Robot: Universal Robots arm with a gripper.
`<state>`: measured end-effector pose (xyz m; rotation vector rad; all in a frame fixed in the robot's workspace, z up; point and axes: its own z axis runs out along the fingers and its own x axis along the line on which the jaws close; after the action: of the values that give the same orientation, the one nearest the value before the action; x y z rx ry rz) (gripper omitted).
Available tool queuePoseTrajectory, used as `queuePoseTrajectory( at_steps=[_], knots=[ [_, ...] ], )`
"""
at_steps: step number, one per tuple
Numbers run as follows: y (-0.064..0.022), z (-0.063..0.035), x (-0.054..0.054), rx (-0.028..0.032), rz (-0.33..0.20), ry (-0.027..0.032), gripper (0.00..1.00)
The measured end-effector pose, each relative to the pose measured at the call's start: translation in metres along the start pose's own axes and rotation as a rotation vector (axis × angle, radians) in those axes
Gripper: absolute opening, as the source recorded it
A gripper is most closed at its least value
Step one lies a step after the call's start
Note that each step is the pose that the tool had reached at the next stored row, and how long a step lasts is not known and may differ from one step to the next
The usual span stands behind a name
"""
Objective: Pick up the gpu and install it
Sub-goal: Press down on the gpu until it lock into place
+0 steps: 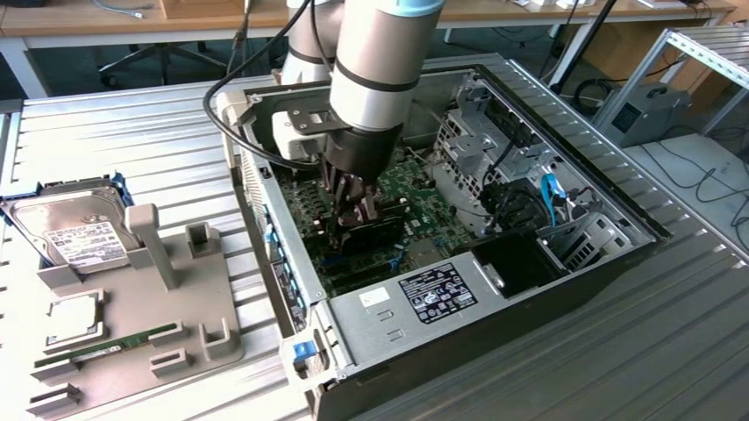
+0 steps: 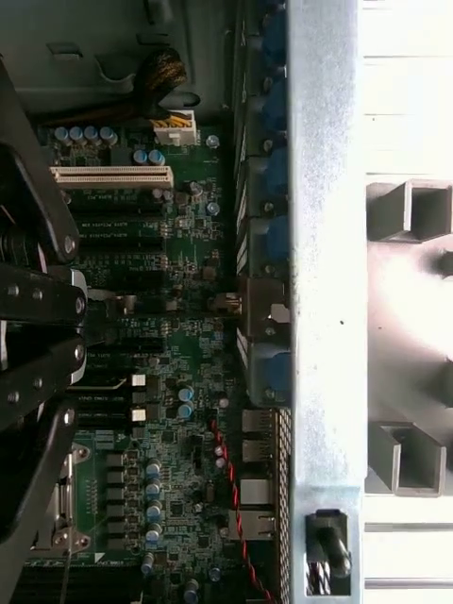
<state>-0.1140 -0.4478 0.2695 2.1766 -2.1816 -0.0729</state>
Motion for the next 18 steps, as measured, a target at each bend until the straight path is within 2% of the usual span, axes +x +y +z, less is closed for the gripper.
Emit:
queuePoseTrajectory(
  at_steps=[1, 7, 9, 11, 13, 14, 15, 17, 18],
  knots=[
    [-0.0046, -0.0043, 0.0, -0.0008, 0.0, 0.0012, 0.11],
    [-0.0143, -0.0141, 0.0, -0.0031, 0.0, 0.0011, 0.11],
    [-0.0191, -0.015, 0.0, -0.0067, 0.0, 0.0012, 0.11],
    [-0.0266, -0.0156, 0.0, -0.0151, 0.0, 0.0011, 0.11],
    [-0.0351, -0.0162, 0.0, -0.0269, 0.0, 0.0013, 0.11],
    [-0.0427, -0.0167, 0.0, -0.0384, 0.0, 0.0013, 0.11],
    [-0.0481, -0.0169, 0.0, -0.0466, 0.0, 0.0013, 0.11],
    [-0.0545, -0.0171, 0.0, -0.0562, 0.0, 0.0013, 0.11],
    [-0.0565, -0.0173, 0.0, -0.0583, 0.0, 0.0013, 0.11]
  ],
)
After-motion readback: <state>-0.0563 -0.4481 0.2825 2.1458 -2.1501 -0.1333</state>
